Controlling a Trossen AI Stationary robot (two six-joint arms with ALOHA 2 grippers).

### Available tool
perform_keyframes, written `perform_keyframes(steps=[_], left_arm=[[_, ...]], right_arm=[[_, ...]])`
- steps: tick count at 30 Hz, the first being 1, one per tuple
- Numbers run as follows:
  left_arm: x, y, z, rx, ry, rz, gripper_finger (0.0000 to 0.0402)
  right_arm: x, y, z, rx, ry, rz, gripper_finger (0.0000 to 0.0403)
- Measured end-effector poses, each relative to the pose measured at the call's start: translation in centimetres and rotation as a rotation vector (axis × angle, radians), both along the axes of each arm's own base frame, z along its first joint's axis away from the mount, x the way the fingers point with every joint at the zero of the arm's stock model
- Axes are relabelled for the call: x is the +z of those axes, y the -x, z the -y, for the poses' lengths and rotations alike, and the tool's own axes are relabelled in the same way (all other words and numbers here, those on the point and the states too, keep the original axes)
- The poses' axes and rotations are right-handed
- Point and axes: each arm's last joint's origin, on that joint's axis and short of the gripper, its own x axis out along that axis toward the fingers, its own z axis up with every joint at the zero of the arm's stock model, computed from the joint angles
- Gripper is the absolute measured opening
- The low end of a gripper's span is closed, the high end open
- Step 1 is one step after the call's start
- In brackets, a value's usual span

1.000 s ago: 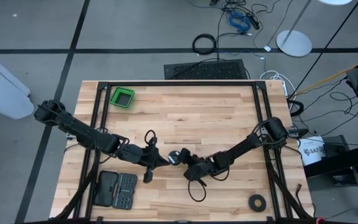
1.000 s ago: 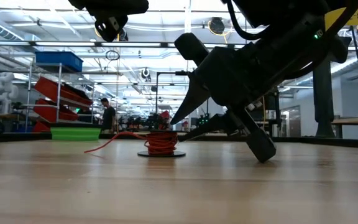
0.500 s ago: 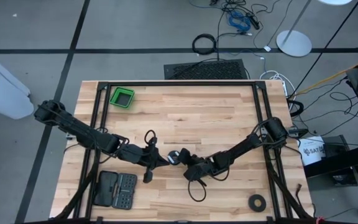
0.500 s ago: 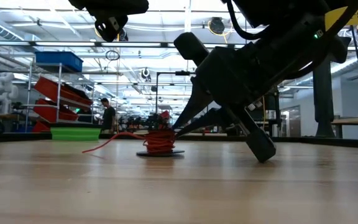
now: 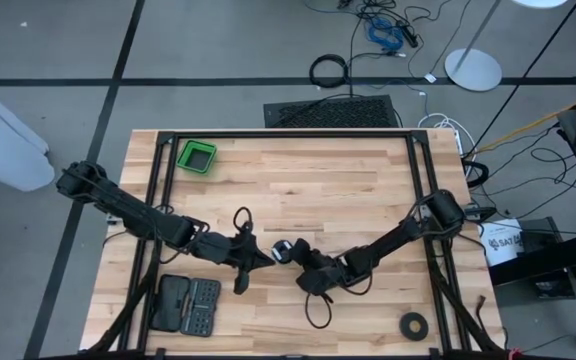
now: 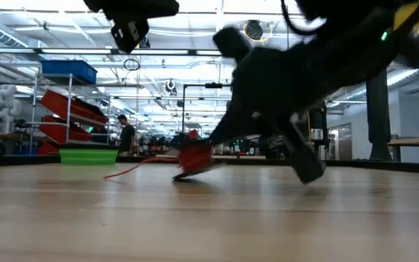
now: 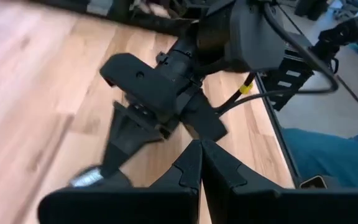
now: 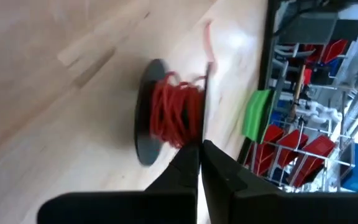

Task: Coil cords
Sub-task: Uncoil the red wire from the spool

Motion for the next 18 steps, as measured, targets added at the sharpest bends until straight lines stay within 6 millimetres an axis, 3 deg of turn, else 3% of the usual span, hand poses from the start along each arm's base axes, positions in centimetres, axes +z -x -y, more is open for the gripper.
perform_keyframes(steps=[5,18], left_arm=[[0.7,-0.3,0.0,-0.006,-0.102,0.092,0.0013],[2.9,-0.8,0.2,-0.031,-0.244,0.26,0.0013]], right_arm=[[2.7,0.7,-0.8,-0.028,-0.13,0.11,0.0001],[10.0,3.9,0.5,-0.167,-0.379,0.241,0.0001]])
